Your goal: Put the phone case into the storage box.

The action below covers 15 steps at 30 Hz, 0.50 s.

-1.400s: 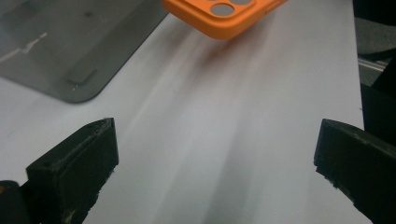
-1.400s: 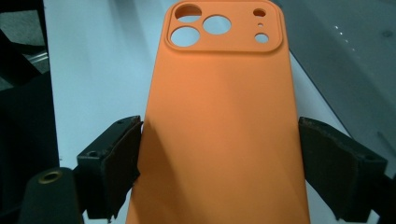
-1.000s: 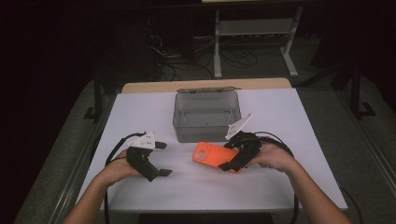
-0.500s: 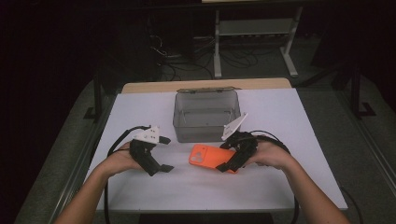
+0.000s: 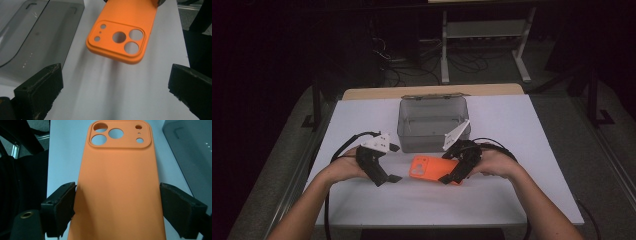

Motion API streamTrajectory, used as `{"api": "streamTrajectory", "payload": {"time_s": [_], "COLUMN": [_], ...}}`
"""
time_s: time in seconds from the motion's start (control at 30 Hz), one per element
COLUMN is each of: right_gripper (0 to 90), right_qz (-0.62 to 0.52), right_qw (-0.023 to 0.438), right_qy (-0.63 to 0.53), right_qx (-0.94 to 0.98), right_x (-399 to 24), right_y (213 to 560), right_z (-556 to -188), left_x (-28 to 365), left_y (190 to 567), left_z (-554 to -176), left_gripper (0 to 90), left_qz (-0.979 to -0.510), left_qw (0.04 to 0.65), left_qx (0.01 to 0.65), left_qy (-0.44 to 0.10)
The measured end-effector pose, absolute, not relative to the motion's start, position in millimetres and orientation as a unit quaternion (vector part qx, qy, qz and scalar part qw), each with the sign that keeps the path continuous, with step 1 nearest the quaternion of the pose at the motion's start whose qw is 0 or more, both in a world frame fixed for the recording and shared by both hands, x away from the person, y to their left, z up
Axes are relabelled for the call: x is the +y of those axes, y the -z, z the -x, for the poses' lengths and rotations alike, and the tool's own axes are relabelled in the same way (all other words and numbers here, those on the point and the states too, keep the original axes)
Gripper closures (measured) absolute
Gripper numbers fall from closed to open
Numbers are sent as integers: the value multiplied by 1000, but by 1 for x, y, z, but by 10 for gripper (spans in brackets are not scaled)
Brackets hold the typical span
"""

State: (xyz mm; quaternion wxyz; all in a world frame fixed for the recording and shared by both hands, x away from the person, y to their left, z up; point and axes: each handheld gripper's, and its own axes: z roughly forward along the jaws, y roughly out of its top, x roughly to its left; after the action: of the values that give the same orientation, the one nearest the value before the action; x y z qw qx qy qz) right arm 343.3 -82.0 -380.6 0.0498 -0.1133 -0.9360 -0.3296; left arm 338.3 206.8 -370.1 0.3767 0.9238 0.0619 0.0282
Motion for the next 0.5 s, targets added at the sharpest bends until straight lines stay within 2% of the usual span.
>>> {"api": "streamTrajectory", "payload": {"time_s": [0.5], "right_gripper": [156], "right_qz": [89], "right_qw": [55], "right_qy": [324], "right_qx": [-940], "right_x": [-67], "right_y": [376], "right_z": [-344], "left_x": [181], "left_y": [367], "left_z": [-341], "left_gripper": [0], "left_qz": [-933], "left_qw": [359], "left_qx": [25], "left_qy": [-21]}}
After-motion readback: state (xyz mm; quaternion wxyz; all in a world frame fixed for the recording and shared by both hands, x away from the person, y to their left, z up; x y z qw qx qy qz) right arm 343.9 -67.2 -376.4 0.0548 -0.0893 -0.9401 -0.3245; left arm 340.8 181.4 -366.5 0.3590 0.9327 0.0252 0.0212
